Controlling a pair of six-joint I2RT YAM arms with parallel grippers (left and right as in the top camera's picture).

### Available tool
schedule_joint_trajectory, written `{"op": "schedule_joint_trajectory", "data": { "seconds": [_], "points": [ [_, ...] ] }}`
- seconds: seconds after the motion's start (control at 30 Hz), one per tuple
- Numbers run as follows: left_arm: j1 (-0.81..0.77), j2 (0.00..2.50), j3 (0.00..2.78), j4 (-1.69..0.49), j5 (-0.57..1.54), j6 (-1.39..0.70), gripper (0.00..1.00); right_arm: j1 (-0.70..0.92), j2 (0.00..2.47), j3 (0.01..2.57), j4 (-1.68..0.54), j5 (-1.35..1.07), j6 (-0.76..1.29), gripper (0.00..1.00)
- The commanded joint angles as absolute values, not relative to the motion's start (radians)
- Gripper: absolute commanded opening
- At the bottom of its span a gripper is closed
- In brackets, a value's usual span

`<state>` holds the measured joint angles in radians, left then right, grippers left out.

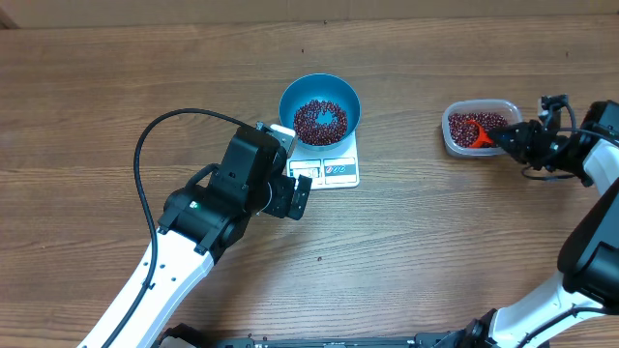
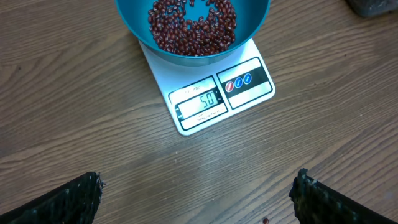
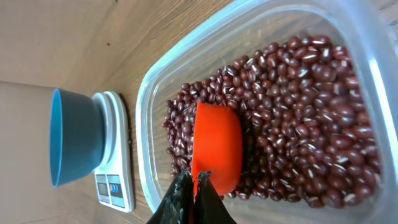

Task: Scoop item into bowl and weigh 150g on scale
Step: 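Push the red cup through the beans in the tub with the right gripper, then tilt and lift the filled red cup out of the tub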

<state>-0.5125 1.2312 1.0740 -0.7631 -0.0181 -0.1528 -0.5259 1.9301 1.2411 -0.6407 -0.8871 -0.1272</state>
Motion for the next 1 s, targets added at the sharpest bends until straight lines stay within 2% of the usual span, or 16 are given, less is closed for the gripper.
{"op": "schedule_joint_trajectory", "data": {
  "seconds": [0.0,0.33,0.97],
  "points": [
    [-0.511,1.232,1.098,-0.759,-0.007,-0.134,1.00,-0.568,1.942,1.227,-0.644,-0.997,-0.128,0.04],
    [-0.511,1.232,1.098,-0.759,-0.007,-0.134,1.00,-0.634,1.942,1.227,-0.650,-1.102,-0.128,0.04],
    [-0.511,1.232,1.098,-0.759,-0.007,-0.134,1.00,-0.636,1.942,1.228,-0.648,-1.245,-0.128,0.04]
  ]
}}
